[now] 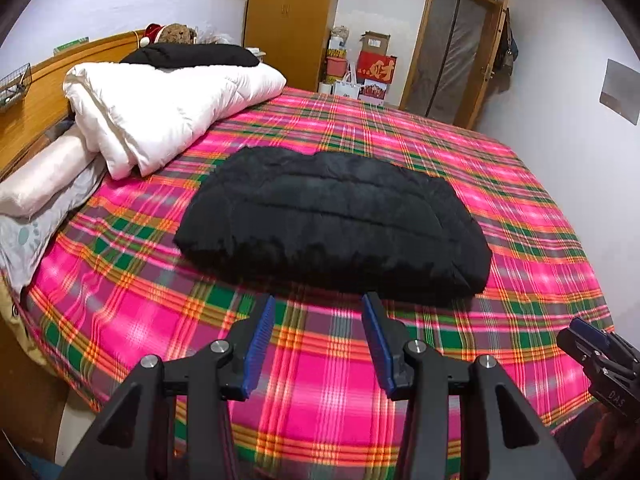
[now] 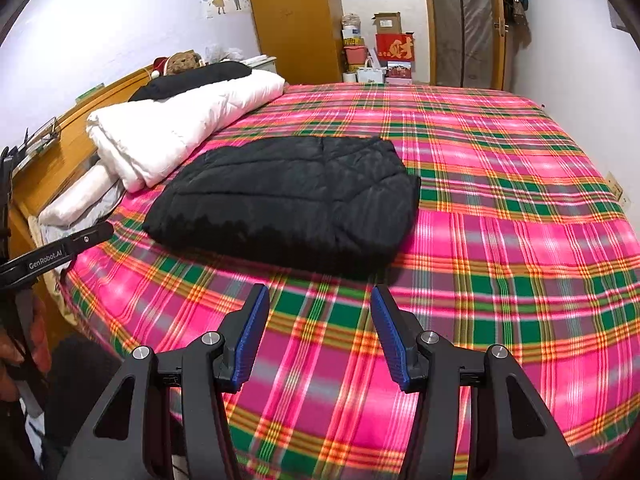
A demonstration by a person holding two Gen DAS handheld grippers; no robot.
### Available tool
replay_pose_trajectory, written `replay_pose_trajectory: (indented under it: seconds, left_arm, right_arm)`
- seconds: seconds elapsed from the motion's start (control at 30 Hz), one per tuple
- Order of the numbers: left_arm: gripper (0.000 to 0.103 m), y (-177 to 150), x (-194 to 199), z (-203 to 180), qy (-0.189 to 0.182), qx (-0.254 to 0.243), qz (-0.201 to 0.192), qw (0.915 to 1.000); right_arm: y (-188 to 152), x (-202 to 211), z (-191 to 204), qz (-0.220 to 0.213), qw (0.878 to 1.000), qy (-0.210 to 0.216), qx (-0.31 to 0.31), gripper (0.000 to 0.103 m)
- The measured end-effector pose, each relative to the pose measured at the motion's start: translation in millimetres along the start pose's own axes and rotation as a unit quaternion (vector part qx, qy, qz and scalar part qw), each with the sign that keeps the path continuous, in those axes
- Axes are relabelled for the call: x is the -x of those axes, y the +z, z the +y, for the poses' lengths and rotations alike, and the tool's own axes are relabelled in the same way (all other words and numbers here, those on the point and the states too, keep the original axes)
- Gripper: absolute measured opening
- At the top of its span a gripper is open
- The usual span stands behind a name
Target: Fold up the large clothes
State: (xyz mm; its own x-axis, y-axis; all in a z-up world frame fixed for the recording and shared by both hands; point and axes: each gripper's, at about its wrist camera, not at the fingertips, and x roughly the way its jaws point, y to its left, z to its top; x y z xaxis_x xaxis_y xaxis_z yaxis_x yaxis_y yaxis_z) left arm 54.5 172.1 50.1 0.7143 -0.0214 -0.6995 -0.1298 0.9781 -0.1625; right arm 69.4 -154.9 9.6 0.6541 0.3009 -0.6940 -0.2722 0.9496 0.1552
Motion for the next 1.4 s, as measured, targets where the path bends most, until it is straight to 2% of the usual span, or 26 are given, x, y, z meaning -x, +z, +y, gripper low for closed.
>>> replay_pose_trajectory:
  seconds: [0.37, 0.77, 1.4]
  left_arm:
    - [0.047, -25.4, 9.7, -16.4, 0.0, -0.022, 0.011, 0.9997]
    - [0.047, -28.3, 10.6, -17.8, 0.023, -0.039, 0.005, 0.999]
    - [0.047, -29.7, 9.0, -13.7, 0.009, -0.027, 0.013, 0.9995]
  right_arm:
    - [-16.3, 12.8, 8.5, -0.003, 1.0, -0.015, 0.013, 0.053]
    - [-17.8, 10.3, 15.2, 0.003, 1.0, -0.013, 0.023, 0.053]
    - [-17.8, 6.3, 22.8, 0.012, 1.0, -0.011, 0.025, 0.053]
